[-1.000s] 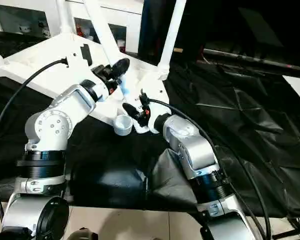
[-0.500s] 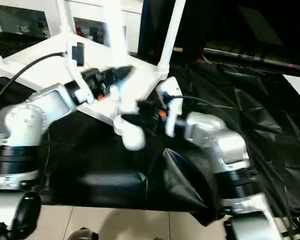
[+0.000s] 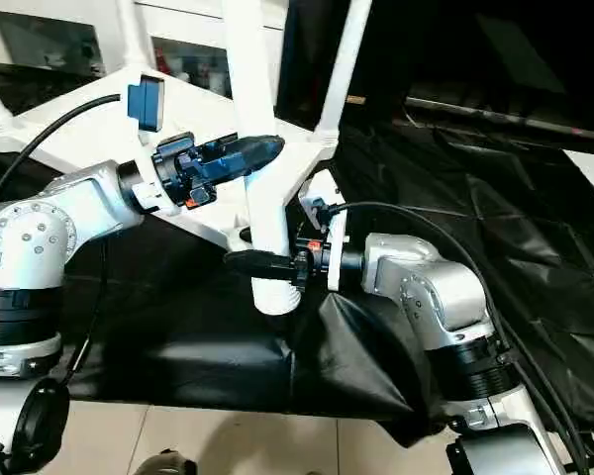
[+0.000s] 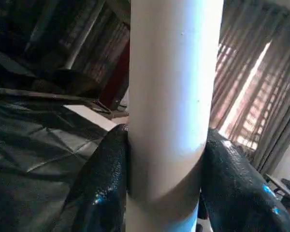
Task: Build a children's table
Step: Pick table leg
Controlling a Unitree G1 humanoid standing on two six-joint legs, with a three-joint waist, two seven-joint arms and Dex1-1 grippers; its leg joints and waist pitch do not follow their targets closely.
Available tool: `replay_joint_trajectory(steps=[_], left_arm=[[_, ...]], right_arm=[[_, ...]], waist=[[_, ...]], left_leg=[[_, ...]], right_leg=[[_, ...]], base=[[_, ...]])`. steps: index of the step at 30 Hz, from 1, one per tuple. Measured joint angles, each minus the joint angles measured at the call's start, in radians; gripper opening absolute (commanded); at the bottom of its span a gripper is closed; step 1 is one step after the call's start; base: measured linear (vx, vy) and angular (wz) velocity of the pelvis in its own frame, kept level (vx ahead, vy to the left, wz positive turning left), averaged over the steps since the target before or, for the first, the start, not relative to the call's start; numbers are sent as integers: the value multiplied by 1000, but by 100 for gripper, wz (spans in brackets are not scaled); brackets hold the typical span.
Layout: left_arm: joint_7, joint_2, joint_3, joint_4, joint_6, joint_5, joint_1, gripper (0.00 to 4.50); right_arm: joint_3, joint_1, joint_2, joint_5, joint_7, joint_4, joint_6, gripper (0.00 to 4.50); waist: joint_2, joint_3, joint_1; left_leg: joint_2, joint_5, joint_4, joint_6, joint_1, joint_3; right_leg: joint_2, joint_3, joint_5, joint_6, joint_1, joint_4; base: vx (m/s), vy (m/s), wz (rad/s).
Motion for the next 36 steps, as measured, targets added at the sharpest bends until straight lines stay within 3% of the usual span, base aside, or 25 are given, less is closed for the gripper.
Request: replay_joint_trajectory(steps=[4, 8, 13, 15, 17, 22, 26, 31, 36], left_arm=[[-11, 7, 0, 6, 1, 2, 0, 182], [-15, 7, -7, 10, 5, 7, 0, 182], [-20, 10, -12, 12, 16, 9, -1, 182], [-6, -6, -7, 33, 22, 9, -8, 252], [26, -32, 14, 54, 39, -2, -11, 255], [82, -48, 21, 55, 30, 0, -10, 301], [175, -72, 6, 14, -23, 81, 10, 331], [336, -139, -14, -22, -53, 168, 44, 331], [475, -189, -25, -11, -117, 249, 44, 284]], right_arm=[[0, 7, 16, 0, -17, -1, 0, 196], [-2, 27, 27, 0, -37, -11, -4, 195], [-7, 58, 51, 0, -69, -33, -11, 195], [-14, 74, 63, 0, -91, -40, -17, 195], [-15, 82, 70, -25, -136, -40, -36, 194], [5, 81, 74, -138, -237, -37, -100, 193], [7, 58, 114, -211, -365, 2, -113, 193], [14, 31, 186, -277, -507, 27, -118, 193], [13, 11, 233, -309, -588, 59, -118, 193]], waist=[[17, -1, 0], [46, -2, 4], [73, -4, 1], [87, -5, 1], [96, -5, 3], [97, -5, -3], [94, -5, -3], [82, -1, -1], [71, -3, 0]], left_leg=[[0, 0, 0, 0, 0, 0], [0, 0, 0, 0, 0, -1], [0, 0, 0, 0, -1, -2], [0, 0, 1, 0, -1, -2], [0, 0, 1, 0, -1, -2], [1, 0, 1, 0, -1, -2], [0, 0, 1, 0, -1, -1], [1, 1, 0, 2, -2, -1], [0, 1, 1, 3, -4, -1]], right_leg=[[0, 0, 0, 0, 0, -1], [0, -1, 0, 0, 0, 0], [1, -2, -1, -1, 0, 0], [0, -1, -1, -1, 1, 0], [0, -1, -1, -1, 1, 1], [1, -2, -1, -2, 0, 2], [0, -1, -1, -2, 0, 1], [1, -1, -1, -1, -1, 1], [0, -1, -1, -1, -1, -1]], base=[[0, 0, 0], [0, 0, 0], [0, 0, 0], [0, 0, 0], [0, 0, 0], [0, 0, 0], [0, 0, 0], [0, 0, 0], [0, 0, 0]])
